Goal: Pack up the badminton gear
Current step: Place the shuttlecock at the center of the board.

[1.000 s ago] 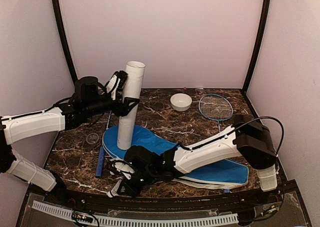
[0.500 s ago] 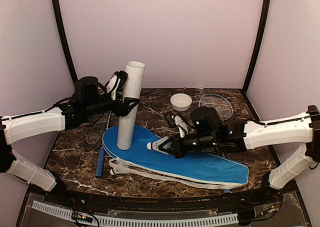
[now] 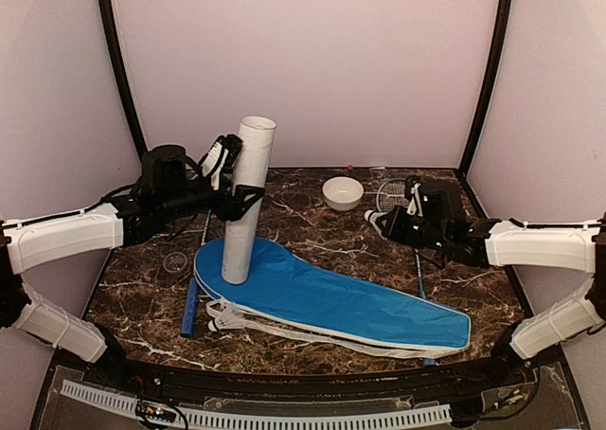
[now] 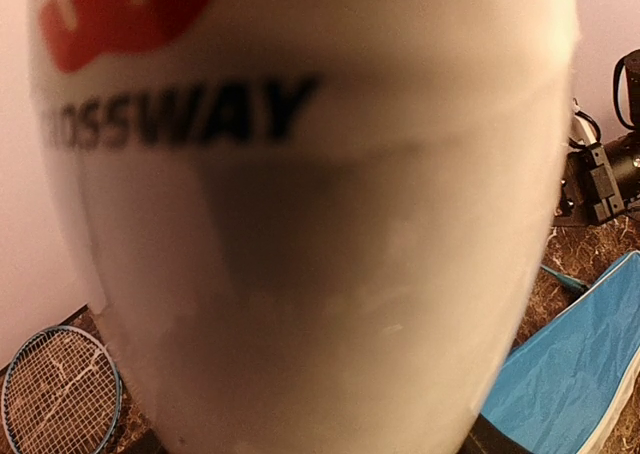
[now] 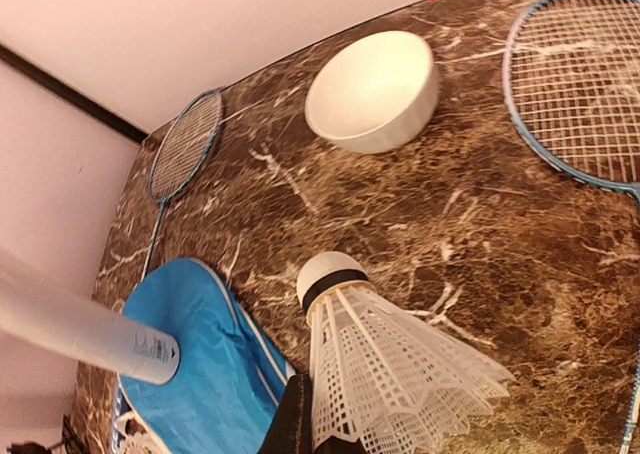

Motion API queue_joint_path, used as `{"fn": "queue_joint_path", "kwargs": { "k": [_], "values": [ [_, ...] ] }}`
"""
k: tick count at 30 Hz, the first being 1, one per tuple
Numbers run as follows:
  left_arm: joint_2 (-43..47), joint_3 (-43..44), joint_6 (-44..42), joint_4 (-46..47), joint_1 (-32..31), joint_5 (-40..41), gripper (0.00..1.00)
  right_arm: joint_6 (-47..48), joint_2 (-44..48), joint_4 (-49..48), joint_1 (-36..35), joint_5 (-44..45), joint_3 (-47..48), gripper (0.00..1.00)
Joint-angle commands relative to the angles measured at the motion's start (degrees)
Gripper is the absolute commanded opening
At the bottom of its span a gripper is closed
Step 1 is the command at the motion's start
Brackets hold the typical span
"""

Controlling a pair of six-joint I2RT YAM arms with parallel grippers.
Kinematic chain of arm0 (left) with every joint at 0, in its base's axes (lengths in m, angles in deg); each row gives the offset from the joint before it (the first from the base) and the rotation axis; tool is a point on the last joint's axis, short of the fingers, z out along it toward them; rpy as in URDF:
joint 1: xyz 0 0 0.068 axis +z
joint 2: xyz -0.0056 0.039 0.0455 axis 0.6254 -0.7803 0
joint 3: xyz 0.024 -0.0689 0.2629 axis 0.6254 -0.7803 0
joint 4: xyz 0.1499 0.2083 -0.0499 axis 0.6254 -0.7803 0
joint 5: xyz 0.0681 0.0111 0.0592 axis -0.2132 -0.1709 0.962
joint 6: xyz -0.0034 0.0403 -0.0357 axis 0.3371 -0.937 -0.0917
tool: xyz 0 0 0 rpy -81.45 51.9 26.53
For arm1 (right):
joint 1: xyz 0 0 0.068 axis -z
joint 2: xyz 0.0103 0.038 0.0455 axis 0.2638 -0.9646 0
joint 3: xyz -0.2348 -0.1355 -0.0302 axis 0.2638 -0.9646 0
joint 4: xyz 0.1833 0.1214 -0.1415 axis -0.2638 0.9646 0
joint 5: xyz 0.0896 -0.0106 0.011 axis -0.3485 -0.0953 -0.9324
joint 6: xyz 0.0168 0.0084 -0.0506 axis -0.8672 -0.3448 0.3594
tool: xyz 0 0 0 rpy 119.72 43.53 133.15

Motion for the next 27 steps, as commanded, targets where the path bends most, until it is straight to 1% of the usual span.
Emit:
{"fn": "queue_joint_path", "kwargs": {
  "k": [1, 9, 21, 24, 27],
  "values": [
    [0.8, -0.44, -0.81, 1.68, 0.26, -1.18, 0.67, -5.47, -3.38, -6.64, 2.51, 3.01, -0.75, 0.0],
    [-0.01, -0.16, -0.92, 1.45, 0.26, -1.74, 0.68, -7.34, -9.08, -7.43, 2.53, 6.43, -2.27, 0.0],
    [-0.63, -0.09, -0.81, 1.42, 0.26, -2.24, 0.68, -10.14, -12.73, -9.63, 2.52, 4.29, -5.07, 0.0],
    [-0.72, -0.07, -0.81, 1.47, 0.26, -2.31, 0.68, -9.77, -12.95, -9.19, 2.52, 3.5, -5.32, 0.16],
    [-0.66, -0.1, -0.81, 1.39, 0.26, -2.37, 0.68, -9.03, -12.17, -7.36, 2.55, 3.16, -5.7, 0.37]
  ]
}}
